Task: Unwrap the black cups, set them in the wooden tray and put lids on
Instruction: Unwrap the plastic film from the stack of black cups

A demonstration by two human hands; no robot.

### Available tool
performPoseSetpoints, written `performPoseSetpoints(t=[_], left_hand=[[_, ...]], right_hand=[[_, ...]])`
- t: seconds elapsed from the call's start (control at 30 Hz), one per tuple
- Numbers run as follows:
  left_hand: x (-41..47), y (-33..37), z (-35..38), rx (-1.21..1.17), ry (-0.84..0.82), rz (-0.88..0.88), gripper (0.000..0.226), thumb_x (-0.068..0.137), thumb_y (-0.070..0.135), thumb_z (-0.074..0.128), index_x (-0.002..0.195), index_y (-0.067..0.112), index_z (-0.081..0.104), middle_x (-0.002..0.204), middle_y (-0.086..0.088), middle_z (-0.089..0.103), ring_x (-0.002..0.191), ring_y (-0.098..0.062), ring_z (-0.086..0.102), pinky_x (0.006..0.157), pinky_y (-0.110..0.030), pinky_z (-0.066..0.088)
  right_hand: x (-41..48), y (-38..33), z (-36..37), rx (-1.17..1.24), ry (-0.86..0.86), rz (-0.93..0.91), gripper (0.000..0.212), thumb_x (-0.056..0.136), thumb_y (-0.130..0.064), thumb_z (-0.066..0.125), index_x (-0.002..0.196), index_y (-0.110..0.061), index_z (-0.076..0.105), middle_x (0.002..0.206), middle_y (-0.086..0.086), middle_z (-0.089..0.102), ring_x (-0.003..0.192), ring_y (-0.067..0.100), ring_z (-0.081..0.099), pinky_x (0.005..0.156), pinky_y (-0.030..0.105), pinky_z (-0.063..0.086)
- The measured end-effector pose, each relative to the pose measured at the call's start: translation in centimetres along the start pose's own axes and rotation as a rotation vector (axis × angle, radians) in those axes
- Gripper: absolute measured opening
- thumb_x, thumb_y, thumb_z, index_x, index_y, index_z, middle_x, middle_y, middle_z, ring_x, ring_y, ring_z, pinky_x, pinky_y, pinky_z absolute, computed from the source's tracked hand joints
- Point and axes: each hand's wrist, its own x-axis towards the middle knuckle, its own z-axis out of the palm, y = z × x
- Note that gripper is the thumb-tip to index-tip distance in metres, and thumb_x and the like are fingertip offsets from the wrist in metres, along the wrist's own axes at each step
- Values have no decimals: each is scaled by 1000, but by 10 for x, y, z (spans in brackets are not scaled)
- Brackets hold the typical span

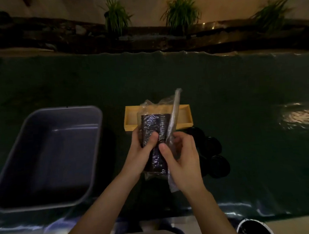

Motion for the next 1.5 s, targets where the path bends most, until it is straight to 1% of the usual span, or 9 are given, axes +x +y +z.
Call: performPoseSetpoints(t=[0.2, 0.4, 0.63, 0.7, 0.8, 1.0, 1.2, 1.37, 1.5], left_hand=[[-7, -5, 29, -65, 114, -12, 82, 60, 63, 83, 131, 50, 42, 127, 6, 64, 102, -13, 73, 83, -36, 60], [-6, 0, 22, -251, 156, -92, 87, 51, 62, 92, 127, 42, 53, 105, 9, 78, 96, -18, 77, 69, -33, 63], [-5, 12, 10, -132, 179, 2, 88, 54, 65, 89, 130, 47, 48, 119, 7, 71, 95, -9, 76, 69, -27, 62], [-6, 16, 3, -57, 191, 65, 87, 56, 68, 87, 130, 48, 46, 124, 9, 67, 100, -8, 74, 77, -31, 62], [-7, 19, -8, 31, 211, 146, 91, 55, 72, 84, 133, 50, 42, 125, 10, 66, 106, -9, 71, 86, -36, 59], [-7, 28, -30, 49, 239, 196, 72, 52, 77, 82, 112, 66, 44, 122, 14, 65, 103, -4, 70, 81, -25, 57], [-2, 28, -62, -117, 226, 73, 86, 51, 70, 87, 126, 49, 51, 125, 3, 70, 107, -21, 73, 85, -42, 60], [-3, 26, -68, -120, 232, 94, 65, 58, 67, 87, 114, 58, 57, 118, 8, 74, 101, -15, 75, 82, -41, 61], [-7, 29, -70, -74, 246, 159, 60, 62, 66, 84, 113, 61, 54, 121, 10, 72, 106, -14, 73, 91, -46, 58]], right_hand=[[7, 19, -20, 25, 50, -34, 17, 98, -41, 63, 109, -28, 63, 96, -16, 67, 88, 1, 66, 74, 12, 51], [28, 37, -52, 756, -85, 443, 22, 101, -23, 61, 86, -15, 76, 83, 2, 73, 74, 16, 66, 72, 32, 55], [32, 26, -45, 347, 31, 171, 24, 100, -27, 65, 114, -41, 53, 106, -22, 69, 93, 3, 72, 73, 25, 61], [31, 17, -42, 175, 19, 59, 13, 99, -44, 62, 108, -46, 52, 106, -24, 66, 95, -1, 68, 73, 16, 56], [31, 7, -33, 10, -40, 63, 52, 81, -80, 57, 112, -39, 48, 108, -18, 61, 94, 0, 64, 73, 16, 52], [34, -8, -19, -81, 66, -58, 10, 95, -35, 69, 94, -30, 60, 88, -10, 67, 80, 4, 66, 66, 14, 53], [45, -17, -30, 817, -140, 493, 12, 92, -24, 70, 92, -12, 73, 104, 17, 76, 94, 37, 71, 87, 52, 60], [41, -22, -19, 301, 29, 136, 15, 101, -15, 64, 104, -24, 52, 97, 3, 73, 78, 12, 76, 62, 30, 63], [36, -23, -18, -22, 8, -47, 6, 103, -31, 60, 104, -28, 54, 88, -7, 68, 72, 8, 68, 62, 32, 57]])
